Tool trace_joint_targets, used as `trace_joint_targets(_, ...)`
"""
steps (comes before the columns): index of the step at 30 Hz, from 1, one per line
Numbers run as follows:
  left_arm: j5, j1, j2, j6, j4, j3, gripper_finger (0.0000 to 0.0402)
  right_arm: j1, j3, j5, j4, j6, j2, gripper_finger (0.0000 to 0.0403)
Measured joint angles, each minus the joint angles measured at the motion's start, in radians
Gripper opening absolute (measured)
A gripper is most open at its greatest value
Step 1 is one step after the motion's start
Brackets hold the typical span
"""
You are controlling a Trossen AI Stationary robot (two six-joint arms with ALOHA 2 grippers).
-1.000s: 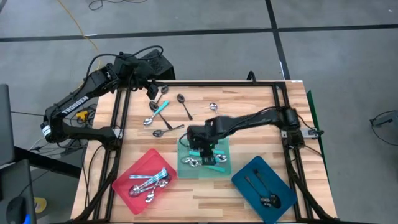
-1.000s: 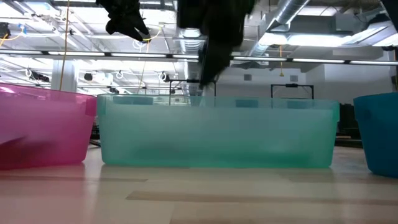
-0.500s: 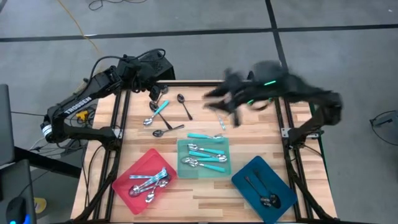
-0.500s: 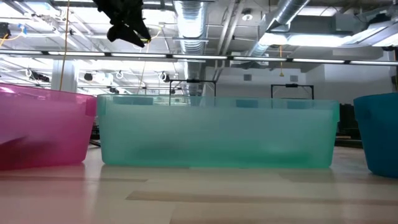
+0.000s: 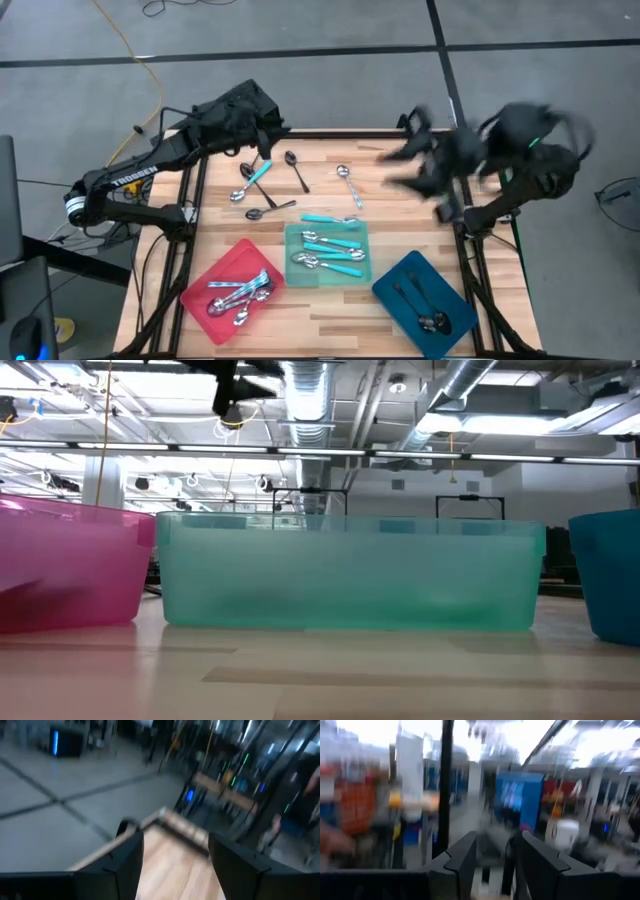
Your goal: Sort silverware by color (type)
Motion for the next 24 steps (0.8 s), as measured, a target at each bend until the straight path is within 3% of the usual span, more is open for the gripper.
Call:
trace_joint_targets(3,0.005,0.000,0.000,-0.033,0.121,0.037,0.0206,0.050,-0.002,0.118,-0.076,-0.064,0.049,0.0168)
trace_joint_targets(6,0.066,-0.023,-0.012,0.038,0.197,0.093,0.0206,0.058,-0.001,0.336,-0.145,-0.116,0.087,0.0168)
trace_joint_targets(8,0.070,-0.058,-0.025,0.130,0.168,0.120,0.0206,0.042,-0.001,0.472,-0.171,-0.162,0.106,0.0168)
trace_joint_targets(10,0.007,-0.101,-0.031,0.219,0.098,0.125,0.0206,0.005,-0.001,0.525,-0.142,-0.216,0.117,0.0168)
trace_joint_targets(13,-0.209,-0.156,-0.024,0.334,-0.058,0.124,0.0206,-0.066,0.000,0.489,-0.059,-0.246,0.117,0.0168)
trace_joint_targets(15,-0.364,-0.173,-0.005,0.357,-0.114,0.124,0.0206,-0.109,0.002,0.413,-0.028,-0.246,0.116,0.0168)
trace_joint_targets(17,-0.449,-0.173,0.018,0.358,-0.118,0.124,0.0206,-0.140,0.003,0.327,-0.012,-0.247,0.130,0.0168)
trace_joint_targets(20,-0.419,-0.156,0.048,0.356,-0.024,0.123,0.0206,-0.152,0.001,0.256,-0.078,-0.250,0.157,0.0168)
trace_joint_targets(24,-0.123,-0.124,0.061,0.360,0.101,0.124,0.0206,-0.169,0.000,0.265,-0.197,-0.295,0.206,0.0168)
